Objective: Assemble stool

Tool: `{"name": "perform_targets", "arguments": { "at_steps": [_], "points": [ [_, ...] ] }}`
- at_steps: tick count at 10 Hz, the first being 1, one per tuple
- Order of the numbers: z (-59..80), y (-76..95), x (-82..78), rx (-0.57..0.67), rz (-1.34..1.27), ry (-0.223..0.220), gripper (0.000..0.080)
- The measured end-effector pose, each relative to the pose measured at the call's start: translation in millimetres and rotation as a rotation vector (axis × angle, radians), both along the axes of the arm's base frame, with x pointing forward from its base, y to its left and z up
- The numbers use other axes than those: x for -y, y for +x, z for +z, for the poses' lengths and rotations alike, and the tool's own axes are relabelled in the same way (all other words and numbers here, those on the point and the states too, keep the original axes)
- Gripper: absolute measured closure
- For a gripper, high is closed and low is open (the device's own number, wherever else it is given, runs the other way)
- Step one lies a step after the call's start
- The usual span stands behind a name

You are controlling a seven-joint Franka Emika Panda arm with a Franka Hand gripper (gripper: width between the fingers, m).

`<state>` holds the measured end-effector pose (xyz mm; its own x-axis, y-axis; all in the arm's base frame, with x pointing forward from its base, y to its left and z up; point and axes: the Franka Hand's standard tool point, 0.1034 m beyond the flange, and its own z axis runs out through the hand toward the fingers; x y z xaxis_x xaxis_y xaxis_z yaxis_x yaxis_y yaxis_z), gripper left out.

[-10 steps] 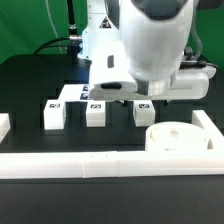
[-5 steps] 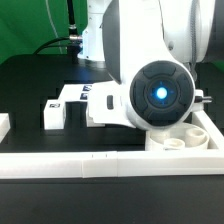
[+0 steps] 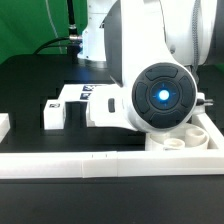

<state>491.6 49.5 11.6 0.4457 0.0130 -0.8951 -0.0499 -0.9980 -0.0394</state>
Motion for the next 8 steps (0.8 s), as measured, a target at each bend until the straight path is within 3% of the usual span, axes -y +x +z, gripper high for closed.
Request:
{"name": "perform_targets", "arguments": {
  "at_steps": [3, 6, 8],
  "points": [
    [7.8, 2.9, -3.7, 0.006, 0.004, 0.011, 0.0466],
    [47.8, 3.8, -11.8, -0.038, 0.026, 0.019, 0.0466],
    [41.8, 6.7, -12.4, -0.014, 0.026, 0.022, 0.0466]
  ]
}}
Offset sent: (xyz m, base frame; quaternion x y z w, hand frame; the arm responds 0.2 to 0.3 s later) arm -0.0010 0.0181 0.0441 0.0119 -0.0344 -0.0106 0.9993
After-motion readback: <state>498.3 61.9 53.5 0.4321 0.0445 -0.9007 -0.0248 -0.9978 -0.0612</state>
